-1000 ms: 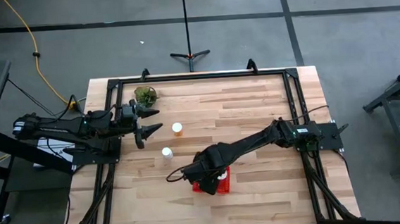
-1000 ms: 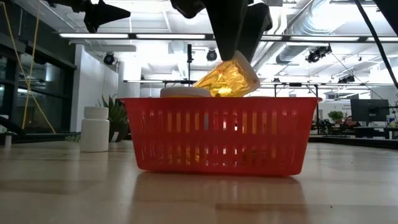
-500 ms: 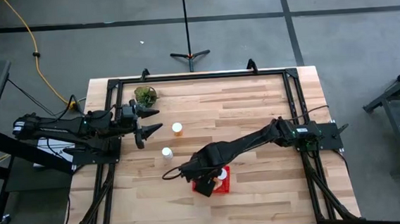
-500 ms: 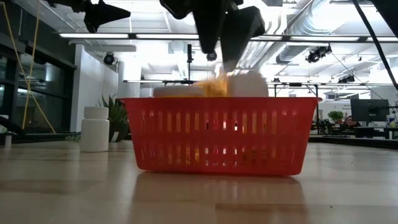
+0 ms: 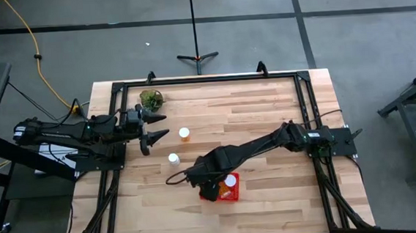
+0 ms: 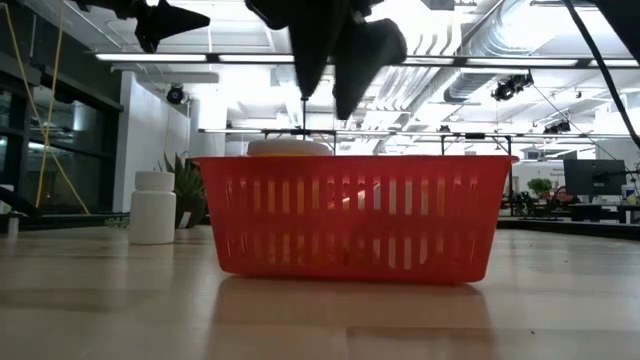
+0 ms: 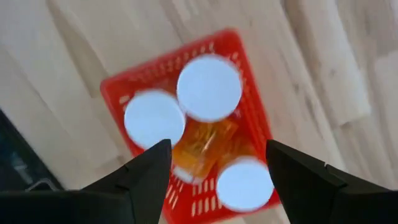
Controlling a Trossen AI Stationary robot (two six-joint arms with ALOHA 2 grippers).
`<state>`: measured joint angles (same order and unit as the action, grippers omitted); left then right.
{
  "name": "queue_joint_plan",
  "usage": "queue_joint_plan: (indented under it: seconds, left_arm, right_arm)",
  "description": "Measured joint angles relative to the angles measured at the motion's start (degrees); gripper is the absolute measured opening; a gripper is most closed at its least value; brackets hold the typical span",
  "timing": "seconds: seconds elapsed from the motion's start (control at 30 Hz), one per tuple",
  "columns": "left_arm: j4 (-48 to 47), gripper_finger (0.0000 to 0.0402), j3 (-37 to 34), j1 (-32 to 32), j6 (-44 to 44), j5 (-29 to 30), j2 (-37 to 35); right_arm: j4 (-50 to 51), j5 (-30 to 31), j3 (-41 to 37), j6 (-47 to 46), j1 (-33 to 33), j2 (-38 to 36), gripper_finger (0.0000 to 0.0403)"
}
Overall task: Pick and place pill bottles into a basket
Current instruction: Put the white pill bottle into the red bin
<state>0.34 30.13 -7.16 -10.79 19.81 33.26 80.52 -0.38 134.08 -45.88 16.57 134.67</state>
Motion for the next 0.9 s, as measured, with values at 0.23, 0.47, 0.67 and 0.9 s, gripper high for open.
queue_joint_plan:
  seconds: [0.23,0.47,0.67,0.9]
  left_arm:
    - [0.0,0.0308,0.0,0.0,0.0,0.0,0.0]
    - [-0.1,0.0308,0.0,0.0,2.1,0.1,0.0]
    - [-0.2,0.0308,0.0,0.0,8.5,4.9,-2.0]
    - [-4.9,0.0308,0.0,0.0,10.4,6.3,-8.3]
  right_arm:
    - [-9.4,-0.4,0.0,3.8,-3.6,0.0,0.0257]
    - [-11.7,1.4,0.0,8.2,-8.5,0.0,0.0287]
    - [-9.2,1.4,0.0,12.4,-12.4,0.0,0.0312]
    - [-2.1,1.1,0.9,17.0,-14.8,0.0,0.0316]
